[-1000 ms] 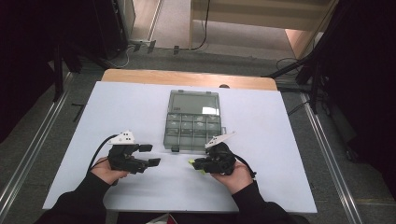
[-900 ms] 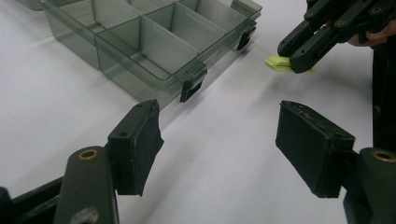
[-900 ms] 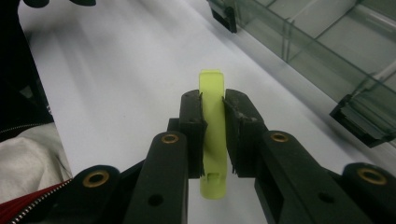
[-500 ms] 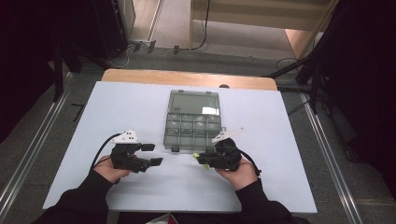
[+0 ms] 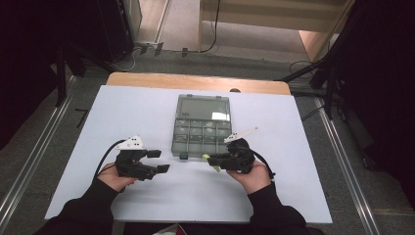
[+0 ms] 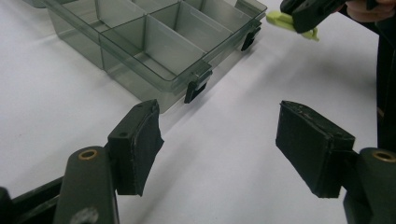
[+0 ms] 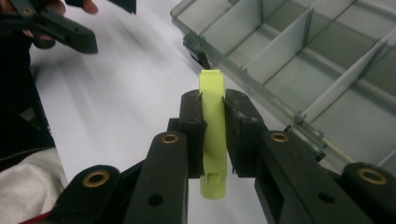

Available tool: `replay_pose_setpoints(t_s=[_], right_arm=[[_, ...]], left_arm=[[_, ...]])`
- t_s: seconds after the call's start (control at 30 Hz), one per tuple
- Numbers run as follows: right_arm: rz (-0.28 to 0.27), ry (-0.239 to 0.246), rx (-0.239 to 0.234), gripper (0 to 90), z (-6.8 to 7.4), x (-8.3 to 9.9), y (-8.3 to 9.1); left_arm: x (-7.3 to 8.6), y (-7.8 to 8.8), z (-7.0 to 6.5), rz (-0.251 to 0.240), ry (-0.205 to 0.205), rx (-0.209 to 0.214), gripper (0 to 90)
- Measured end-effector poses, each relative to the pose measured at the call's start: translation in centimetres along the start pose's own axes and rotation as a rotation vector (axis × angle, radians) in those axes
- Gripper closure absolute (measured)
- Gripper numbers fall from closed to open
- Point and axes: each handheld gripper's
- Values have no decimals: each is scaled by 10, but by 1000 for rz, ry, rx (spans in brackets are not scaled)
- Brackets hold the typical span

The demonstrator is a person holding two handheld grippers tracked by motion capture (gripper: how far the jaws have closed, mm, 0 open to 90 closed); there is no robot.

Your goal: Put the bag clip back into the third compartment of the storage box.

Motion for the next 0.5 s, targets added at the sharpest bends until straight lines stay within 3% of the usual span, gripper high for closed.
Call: replay_pose_setpoints(t_s=[0.5], right_arm=[[-5, 2, 8, 794, -7, -16, -1]], left_arm=[[1, 0, 0, 4, -8, -10, 301]])
Point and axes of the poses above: each handheld gripper's, and its own axes: y roughly backward along the jaws, x roughly out of its underside, z roughly to its left, and after that the axes turned 6 degrees about -z, right-handed
